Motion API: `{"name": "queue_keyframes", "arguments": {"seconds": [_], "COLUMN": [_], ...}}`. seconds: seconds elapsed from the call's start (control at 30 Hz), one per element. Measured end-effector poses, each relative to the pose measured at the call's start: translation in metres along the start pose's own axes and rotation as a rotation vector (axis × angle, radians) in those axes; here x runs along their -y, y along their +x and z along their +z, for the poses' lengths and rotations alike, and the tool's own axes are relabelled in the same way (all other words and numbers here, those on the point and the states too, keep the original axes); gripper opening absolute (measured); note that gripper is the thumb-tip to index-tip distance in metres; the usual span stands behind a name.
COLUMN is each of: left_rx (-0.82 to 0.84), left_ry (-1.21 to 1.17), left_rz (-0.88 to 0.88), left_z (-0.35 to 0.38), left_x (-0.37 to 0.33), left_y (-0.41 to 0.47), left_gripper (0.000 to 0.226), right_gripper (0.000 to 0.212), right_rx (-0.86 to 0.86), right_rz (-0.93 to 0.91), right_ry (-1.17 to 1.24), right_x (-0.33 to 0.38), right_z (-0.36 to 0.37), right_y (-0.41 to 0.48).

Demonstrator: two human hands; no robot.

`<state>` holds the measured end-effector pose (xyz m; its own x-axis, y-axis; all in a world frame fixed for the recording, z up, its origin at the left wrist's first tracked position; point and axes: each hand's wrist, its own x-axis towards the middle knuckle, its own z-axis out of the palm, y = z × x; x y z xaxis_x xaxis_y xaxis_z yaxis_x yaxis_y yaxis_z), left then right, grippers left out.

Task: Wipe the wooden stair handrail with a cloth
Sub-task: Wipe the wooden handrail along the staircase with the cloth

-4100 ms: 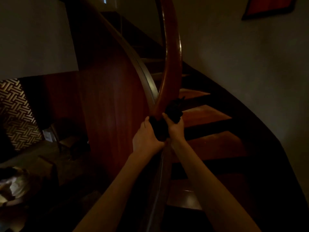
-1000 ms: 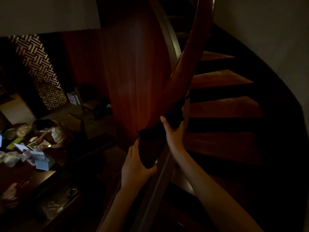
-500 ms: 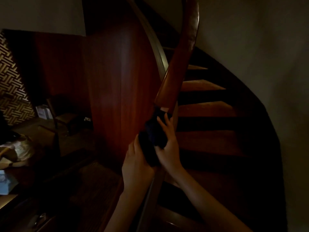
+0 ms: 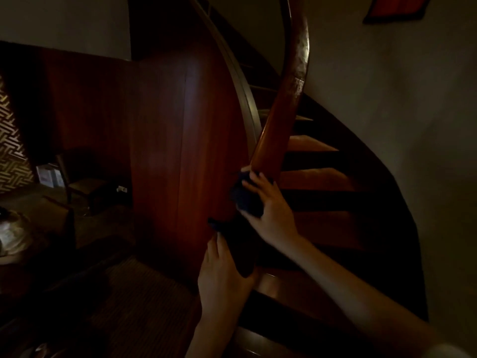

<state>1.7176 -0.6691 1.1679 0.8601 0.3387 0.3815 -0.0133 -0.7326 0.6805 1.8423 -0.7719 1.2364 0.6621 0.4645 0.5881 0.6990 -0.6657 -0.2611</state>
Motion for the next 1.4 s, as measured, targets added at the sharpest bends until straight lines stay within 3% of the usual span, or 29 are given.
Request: {"name": "queue_keyframes", "arguments": {"seconds": [0.2, 0.33, 0.47, 0.63, 0.73, 0.83, 0.93, 1.03, 1.17, 1.3, 1.4], "left_rx": [-0.008, -0.008, -0.052, -0.093, -0.114, -0.081, -0.046, -0.008, 0.089, 0.059, 0.055], "left_ry": [-0.037, -0.057, -0.057, -0.03, -0.056, -0.097, -0.133, -0.133, -0.115, -0.066, -0.098], "left_rz": [0.02, 0.008, 0.003, -0.04, -0.025, 0.027, 0.012, -0.058, -0.19, -0.215, -0.199], "left_z": [-0.003, -0.006, -0.009, -0.005, -0.008, -0.012, -0.016, -0.018, -0.024, -0.027, -0.029], "left_x": [0.0, -0.001, -0.005, -0.005, -0.003, 0.002, 0.008, 0.016, 0.027, 0.033, 0.034], "left_y": [-0.002, -0.002, -0.004, -0.008, -0.012, -0.018, -0.027, -0.041, -0.056, -0.065, -0.066], "left_gripper": [0.118, 0.117, 0.114, 0.091, 0.093, 0.102, 0.104, 0.105, 0.099, 0.093, 0.102], "right_gripper": [0.071, 0.082, 0.073, 0.044, 0.046, 0.051, 0.051, 0.052, 0.057, 0.058, 0.054], "right_rx": [0.036, 0.122, 0.17, 0.545, 0.733, 0.786, 0.838, 0.957, 1.166, 1.075, 0.807], "right_rz": [0.299, 0.42, 0.212, -0.236, -0.161, 0.024, 0.124, -0.018, -0.313, -0.279, -0.098], "right_ry": [-0.139, -0.292, -0.317, -0.378, -0.641, -0.957, -1.089, -1.146, -0.952, -0.82, -0.816], "right_x": [-0.045, -0.058, -0.02, 0.048, 0.061, 0.05, 0.038, 0.063, 0.103, 0.108, 0.085], "right_z": [-0.053, -0.062, -0.042, -0.014, -0.021, -0.037, -0.038, -0.016, 0.028, 0.034, 0.005], "right_y": [0.169, 0.209, 0.14, 0.032, 0.073, 0.149, 0.181, 0.151, 0.055, 0.03, 0.067]}}
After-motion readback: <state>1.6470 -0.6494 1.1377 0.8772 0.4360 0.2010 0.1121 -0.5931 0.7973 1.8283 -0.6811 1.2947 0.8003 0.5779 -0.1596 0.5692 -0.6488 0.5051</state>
